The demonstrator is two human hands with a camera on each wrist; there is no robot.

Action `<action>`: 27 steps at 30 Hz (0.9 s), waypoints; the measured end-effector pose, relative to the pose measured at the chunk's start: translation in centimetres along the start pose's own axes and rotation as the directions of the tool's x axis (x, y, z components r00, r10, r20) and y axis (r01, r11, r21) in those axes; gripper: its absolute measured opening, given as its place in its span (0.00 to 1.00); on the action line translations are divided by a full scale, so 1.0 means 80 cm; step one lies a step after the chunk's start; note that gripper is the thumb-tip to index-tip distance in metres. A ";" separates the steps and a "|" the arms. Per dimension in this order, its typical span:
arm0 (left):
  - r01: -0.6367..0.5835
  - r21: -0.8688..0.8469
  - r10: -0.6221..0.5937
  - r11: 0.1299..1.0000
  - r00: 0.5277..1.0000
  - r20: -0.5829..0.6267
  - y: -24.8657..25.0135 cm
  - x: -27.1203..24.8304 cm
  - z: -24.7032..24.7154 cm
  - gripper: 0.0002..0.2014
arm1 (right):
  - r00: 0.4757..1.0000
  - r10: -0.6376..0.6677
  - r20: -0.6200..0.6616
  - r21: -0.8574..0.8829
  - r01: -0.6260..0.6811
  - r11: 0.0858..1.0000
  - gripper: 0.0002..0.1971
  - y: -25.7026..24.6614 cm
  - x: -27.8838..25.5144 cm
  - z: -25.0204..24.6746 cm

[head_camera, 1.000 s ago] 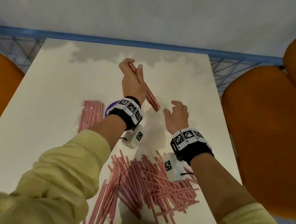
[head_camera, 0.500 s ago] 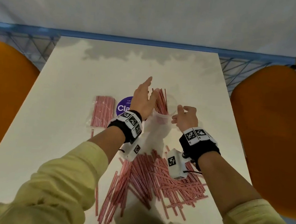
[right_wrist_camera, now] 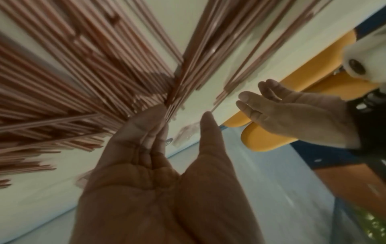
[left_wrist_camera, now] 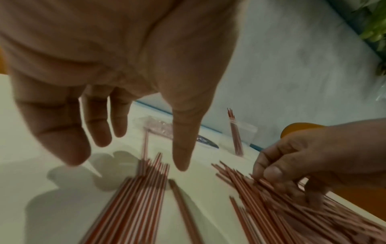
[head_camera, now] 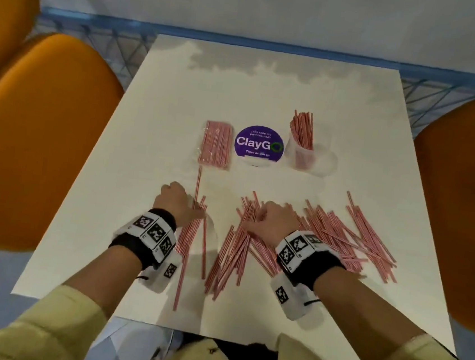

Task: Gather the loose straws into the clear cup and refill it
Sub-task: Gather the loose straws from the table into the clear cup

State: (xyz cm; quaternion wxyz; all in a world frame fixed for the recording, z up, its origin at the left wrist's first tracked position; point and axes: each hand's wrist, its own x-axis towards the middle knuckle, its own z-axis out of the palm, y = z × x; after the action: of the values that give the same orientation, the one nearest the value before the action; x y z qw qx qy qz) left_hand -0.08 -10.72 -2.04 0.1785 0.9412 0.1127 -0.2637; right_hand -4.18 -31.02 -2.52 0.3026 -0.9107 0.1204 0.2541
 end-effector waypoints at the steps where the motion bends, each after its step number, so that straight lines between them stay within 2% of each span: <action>1: 0.011 0.002 -0.011 1.000 0.999 0.038 -0.009 -0.006 0.004 0.36 | 1.000 0.000 0.009 -0.030 0.000 1.000 0.27 -0.001 -0.003 0.006; 3: -0.005 -0.016 0.007 1.000 0.997 0.082 -0.020 -0.018 0.016 0.25 | 1.000 0.007 0.026 -0.048 -0.006 0.999 0.29 -0.005 -0.008 0.018; 5: -0.017 -0.084 0.023 0.996 0.997 0.070 -0.016 -0.028 0.029 0.15 | 1.000 -0.010 0.011 -0.051 0.010 0.999 0.31 -0.010 -0.009 0.026; 6: -0.035 -0.102 0.040 0.994 0.998 0.051 -0.013 -0.030 0.036 0.13 | 1.000 -0.028 -0.006 -0.047 0.028 0.998 0.29 -0.014 -0.009 0.031; 9: -0.090 -0.128 0.092 0.988 0.996 0.013 0.001 -0.038 0.050 0.23 | 0.996 -0.063 -0.057 0.028 0.064 0.998 0.24 -0.022 -0.009 0.042; 12: -0.067 -0.171 0.074 0.983 0.997 0.032 0.006 -0.037 0.049 0.26 | 0.985 -0.060 -0.160 0.092 0.075 0.993 0.20 -0.022 -0.015 0.041; 15: -0.043 -0.141 0.052 0.989 0.997 0.064 0.001 -0.039 0.041 0.14 | 0.986 0.005 -0.164 0.044 0.003 0.999 0.22 -0.019 -0.025 0.029; 16: -0.038 -0.124 0.049 0.992 0.995 0.091 0.000 -0.041 0.042 0.17 | 0.991 0.029 -0.131 0.017 -0.027 0.999 0.23 -0.019 -0.028 0.029; 18: -0.054 -0.143 0.074 0.988 0.988 0.139 0.004 -0.044 0.046 0.15 | 0.995 0.046 -0.090 -0.004 -0.047 0.999 0.23 -0.022 -0.029 0.033; 21: -0.129 -0.155 0.154 0.979 0.975 0.162 0.018 -0.045 0.054 0.16 | 0.994 0.044 -0.103 -0.006 -0.045 0.999 0.19 -0.029 -0.021 0.045; 27: -0.159 -0.168 0.195 0.973 0.954 0.227 0.038 -0.037 0.064 0.16 | 0.993 0.093 -0.079 0.160 -0.079 0.984 0.13 -0.026 -0.008 0.050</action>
State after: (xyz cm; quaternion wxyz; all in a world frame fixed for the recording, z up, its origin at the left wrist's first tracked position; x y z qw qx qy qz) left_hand -3.95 -15.82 -3.67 0.2833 0.8925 0.0246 -0.3500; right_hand -5.48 -26.94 -3.92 0.3564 -0.8882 0.1922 0.2170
